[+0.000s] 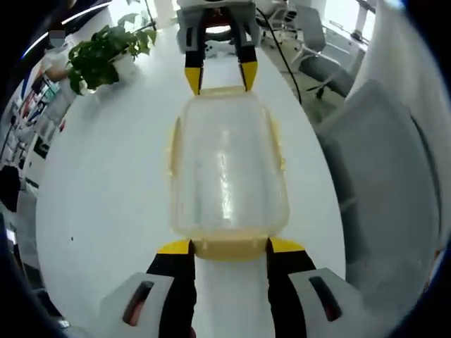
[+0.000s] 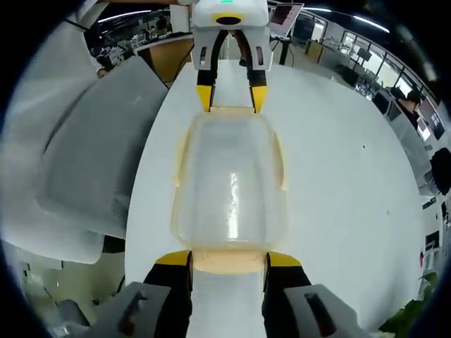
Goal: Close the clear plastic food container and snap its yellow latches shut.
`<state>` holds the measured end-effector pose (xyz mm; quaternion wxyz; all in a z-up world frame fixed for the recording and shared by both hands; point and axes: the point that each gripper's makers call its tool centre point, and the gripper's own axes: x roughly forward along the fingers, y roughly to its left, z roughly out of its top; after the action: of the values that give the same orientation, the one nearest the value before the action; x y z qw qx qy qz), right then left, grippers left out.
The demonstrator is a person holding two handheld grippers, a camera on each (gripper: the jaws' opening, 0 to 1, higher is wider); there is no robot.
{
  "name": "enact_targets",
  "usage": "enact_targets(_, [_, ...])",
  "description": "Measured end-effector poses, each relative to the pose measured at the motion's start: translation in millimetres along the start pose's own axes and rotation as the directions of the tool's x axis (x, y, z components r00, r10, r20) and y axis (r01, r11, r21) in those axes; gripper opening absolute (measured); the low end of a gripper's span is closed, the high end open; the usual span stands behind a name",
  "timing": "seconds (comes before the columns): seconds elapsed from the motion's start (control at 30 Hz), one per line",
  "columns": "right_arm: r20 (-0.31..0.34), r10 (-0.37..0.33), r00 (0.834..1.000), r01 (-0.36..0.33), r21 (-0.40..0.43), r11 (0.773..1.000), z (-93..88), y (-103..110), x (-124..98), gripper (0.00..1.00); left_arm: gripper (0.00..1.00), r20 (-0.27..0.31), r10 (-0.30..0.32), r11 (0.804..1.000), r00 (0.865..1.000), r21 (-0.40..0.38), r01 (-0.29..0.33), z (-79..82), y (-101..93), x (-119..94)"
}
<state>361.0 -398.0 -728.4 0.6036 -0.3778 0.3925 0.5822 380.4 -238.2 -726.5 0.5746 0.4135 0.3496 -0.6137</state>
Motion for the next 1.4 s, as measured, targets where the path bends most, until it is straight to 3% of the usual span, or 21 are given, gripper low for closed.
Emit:
enact_targets(0.4, [0.002, 0.008, 1.000, -0.008, -0.002, 1.000, -10.2, 0.1, 7.2, 0.36, 0.36, -0.018, -0.006, 1.000, 1.000, 0.000, 0.006, 2.0, -0.5, 10.2])
enact_targets(1.07, [-0.009, 0.008, 1.000, -0.008, -0.010, 1.000, -11.4, 0.4, 13.4, 0.36, 0.37, -0.038, -0.006, 1.000, 0.999, 0.008, 0.007, -3.0, -1.2, 15.5])
enact_targets(1.3, [-0.007, 0.006, 1.000, -0.006, 0.001, 1.000, -12.2, -0.3, 12.4, 0.37, 0.38, -0.047, 0.006, 0.998, 0.999, 0.058, -0.003, -4.0, 1.1, 16.4])
enact_targets(1.4, [-0.016, 0.004, 1.000, -0.004, 0.003, 1.000, -13.1, -0.1, 12.6, 0.37, 0.41, -0.040, 0.002, 0.999, 0.999, 0.035, 0.000, -2.1, -0.3, 17.0])
